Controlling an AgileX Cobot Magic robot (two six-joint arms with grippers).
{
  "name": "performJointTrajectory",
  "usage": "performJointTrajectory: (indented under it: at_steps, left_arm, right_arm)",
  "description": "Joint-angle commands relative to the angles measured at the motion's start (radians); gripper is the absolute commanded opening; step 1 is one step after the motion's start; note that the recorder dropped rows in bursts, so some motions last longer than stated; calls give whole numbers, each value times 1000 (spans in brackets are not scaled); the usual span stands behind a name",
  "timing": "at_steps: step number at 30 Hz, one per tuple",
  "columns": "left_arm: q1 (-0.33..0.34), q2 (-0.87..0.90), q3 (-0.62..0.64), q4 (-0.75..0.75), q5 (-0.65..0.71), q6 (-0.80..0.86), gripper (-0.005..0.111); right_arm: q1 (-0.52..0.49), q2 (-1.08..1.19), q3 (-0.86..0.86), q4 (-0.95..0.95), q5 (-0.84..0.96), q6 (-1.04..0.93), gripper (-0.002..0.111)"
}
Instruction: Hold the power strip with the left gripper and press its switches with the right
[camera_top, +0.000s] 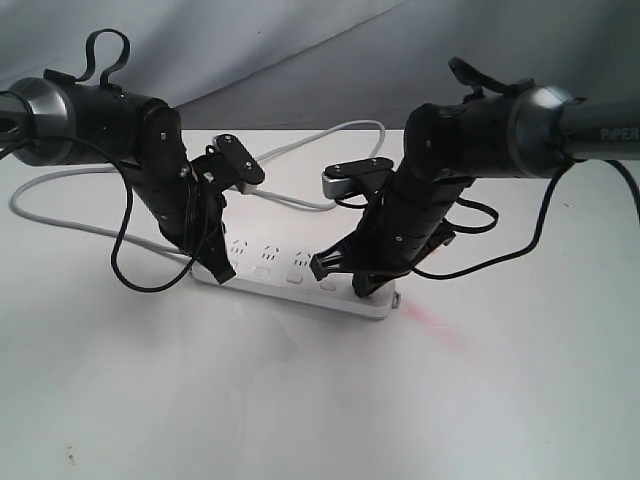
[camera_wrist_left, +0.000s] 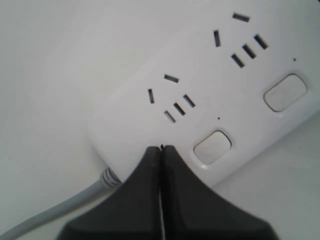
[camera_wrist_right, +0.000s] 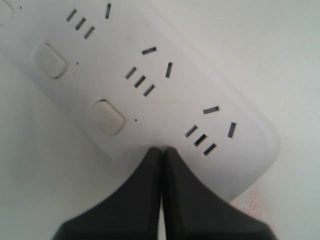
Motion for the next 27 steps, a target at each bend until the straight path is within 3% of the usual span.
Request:
performJointTrajectory:
  at_steps: [1, 10, 14, 27]
  left_arm:
    - [-1, 18, 5, -3, 19, -13, 0]
    - [-1, 18, 5, -3, 19, -13, 0]
    - [-1, 18, 5, -3, 19, -13, 0]
    - [-1, 18, 5, -3, 19, -13, 0]
  right_arm:
    - [3, 6, 31, -68, -5, 6, 0]
    - [3, -155, 12, -23, -36, -28, 0]
    - [5, -153, -8, 88, -28, -140, 0]
    - [14, -81, -8, 112, -52, -181, 0]
